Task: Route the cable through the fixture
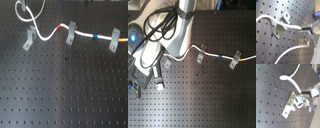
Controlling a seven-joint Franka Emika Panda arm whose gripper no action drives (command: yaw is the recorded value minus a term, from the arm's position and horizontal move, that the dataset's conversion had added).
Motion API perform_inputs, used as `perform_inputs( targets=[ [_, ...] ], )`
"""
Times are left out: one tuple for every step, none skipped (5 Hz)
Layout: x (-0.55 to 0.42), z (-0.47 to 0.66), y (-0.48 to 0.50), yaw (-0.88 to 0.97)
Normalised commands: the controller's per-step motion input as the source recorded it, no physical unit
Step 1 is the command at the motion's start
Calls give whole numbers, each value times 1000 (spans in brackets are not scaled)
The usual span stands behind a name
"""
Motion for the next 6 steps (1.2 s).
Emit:
perform_inputs(
  targets=[
    [242, 9, 281, 0],
    [37, 1, 55, 0],
    [-147, 275, 31, 117],
    [-190, 273, 128, 220],
    [-136, 184, 214, 269],
    [-50, 243, 289, 254]
  ],
)
